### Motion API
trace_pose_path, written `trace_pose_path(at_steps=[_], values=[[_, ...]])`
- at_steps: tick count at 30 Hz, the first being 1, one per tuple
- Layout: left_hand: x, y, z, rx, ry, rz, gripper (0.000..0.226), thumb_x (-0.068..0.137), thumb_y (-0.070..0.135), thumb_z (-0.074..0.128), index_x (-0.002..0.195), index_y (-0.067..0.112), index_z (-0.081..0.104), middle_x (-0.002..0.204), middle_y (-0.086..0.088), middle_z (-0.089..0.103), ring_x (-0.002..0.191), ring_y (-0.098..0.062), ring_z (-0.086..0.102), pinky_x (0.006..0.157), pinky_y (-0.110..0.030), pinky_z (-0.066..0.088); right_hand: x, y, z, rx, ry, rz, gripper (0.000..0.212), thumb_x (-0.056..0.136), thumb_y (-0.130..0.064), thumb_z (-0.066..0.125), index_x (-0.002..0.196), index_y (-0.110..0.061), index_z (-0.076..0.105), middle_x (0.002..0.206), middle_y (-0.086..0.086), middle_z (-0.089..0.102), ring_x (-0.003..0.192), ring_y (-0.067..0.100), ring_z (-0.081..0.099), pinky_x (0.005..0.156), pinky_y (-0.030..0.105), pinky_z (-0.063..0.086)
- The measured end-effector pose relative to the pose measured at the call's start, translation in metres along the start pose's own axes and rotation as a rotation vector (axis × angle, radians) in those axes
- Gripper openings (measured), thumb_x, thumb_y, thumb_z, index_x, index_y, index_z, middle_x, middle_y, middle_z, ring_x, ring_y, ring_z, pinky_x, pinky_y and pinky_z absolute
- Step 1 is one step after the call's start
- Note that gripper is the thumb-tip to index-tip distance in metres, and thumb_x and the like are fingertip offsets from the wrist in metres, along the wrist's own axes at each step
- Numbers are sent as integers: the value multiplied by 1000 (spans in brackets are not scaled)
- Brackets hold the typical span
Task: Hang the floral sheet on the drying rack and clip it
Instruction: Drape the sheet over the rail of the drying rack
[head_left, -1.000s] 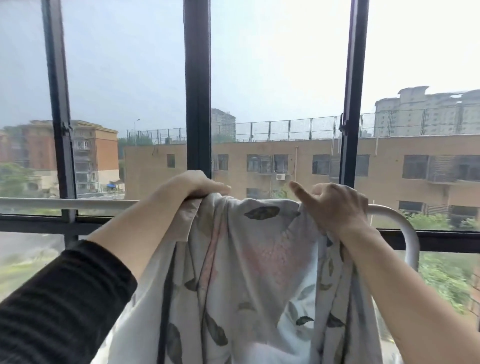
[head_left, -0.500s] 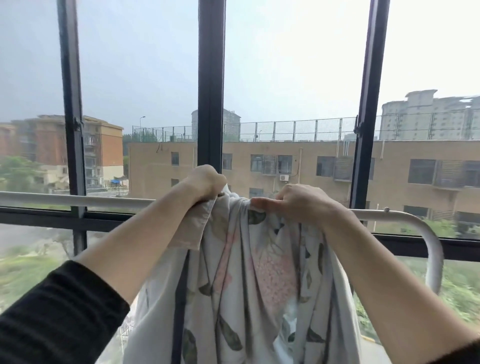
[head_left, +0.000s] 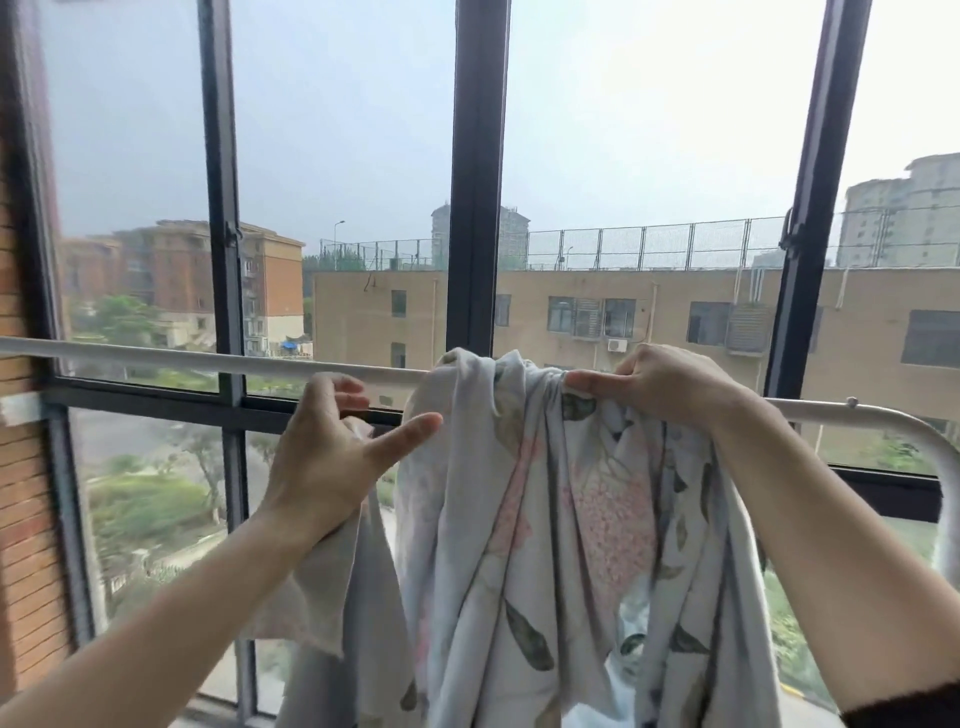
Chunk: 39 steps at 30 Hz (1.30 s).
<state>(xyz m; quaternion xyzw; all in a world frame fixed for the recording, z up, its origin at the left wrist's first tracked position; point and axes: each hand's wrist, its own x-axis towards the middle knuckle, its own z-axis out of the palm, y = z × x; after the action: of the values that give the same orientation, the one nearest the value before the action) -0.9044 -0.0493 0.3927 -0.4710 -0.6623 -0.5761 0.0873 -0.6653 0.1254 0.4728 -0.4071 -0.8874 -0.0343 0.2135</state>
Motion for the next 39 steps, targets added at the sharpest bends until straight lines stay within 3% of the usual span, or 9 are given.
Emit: trace_pose_path(at_steps=[4,8,15,17,21,27,31,36,39], values=[[-37,-24,20,72,-198,-142,109,33,90,60,120,26,45,113,11,59,96,-9,59,74,-26,45,-3,1,-2,6,7,10,75,58,-92,33,46,-17,35,46,-5,43,49,15,45,52,27,35],[-63,-26,52,15,-340,-173,102,33,84,69,116,29,49,110,16,61,90,-5,64,76,-29,55,-5,1,-2,-12,23,-11,78,57,-93,29,45,-17,35,45,-5,44,49,16,47,53,27,37],[-63,-7,79,-63,-422,-241,25,76,36,74,70,15,62,62,6,57,56,-11,51,52,-23,37,-13,7,-4,-18,61,-32,77,62,-93,28,45,-17,32,46,-4,45,47,17,45,51,26,34],[-55,6,64,-151,-379,-253,28,80,32,70,71,5,66,66,-3,59,61,-16,52,56,-27,39,-14,11,-6,-22,79,-41,78,62,-93,28,44,-16,33,46,-3,47,47,17,47,50,26,33],[-2,34,4,-225,-200,-198,15,84,27,62,82,16,72,89,-6,71,88,-22,65,83,-35,49,-16,19,-4,-29,135,-53,82,61,-94,24,46,-16,43,60,0,63,59,19,60,51,26,36],[92,93,-30,10,-97,15,53,67,39,48,107,11,68,112,-8,66,108,-23,59,97,-38,46,-21,32,3,-87,332,-34,77,79,-82,27,45,-15,48,52,1,61,49,17,56,53,26,45],[127,120,13,252,-138,139,44,83,30,57,118,3,61,120,-15,61,111,-28,55,91,-30,43,-25,37,11,-102,533,108,63,94,-50,37,46,-14,53,45,0,54,44,16,53,48,21,35],[109,90,74,543,-514,-52,56,75,51,67,116,13,61,116,-8,62,99,-22,55,83,-31,44,-30,41,13,-159,522,367,51,94,-41,35,57,-15,58,55,-1,54,57,19,54,63,27,40],[111,81,74,532,-560,-156,71,61,63,75,109,12,63,109,-5,62,90,-21,56,73,-29,43,-27,43,8,-156,405,395,52,95,-49,31,62,-17,54,63,0,57,64,20,56,82,38,48]])
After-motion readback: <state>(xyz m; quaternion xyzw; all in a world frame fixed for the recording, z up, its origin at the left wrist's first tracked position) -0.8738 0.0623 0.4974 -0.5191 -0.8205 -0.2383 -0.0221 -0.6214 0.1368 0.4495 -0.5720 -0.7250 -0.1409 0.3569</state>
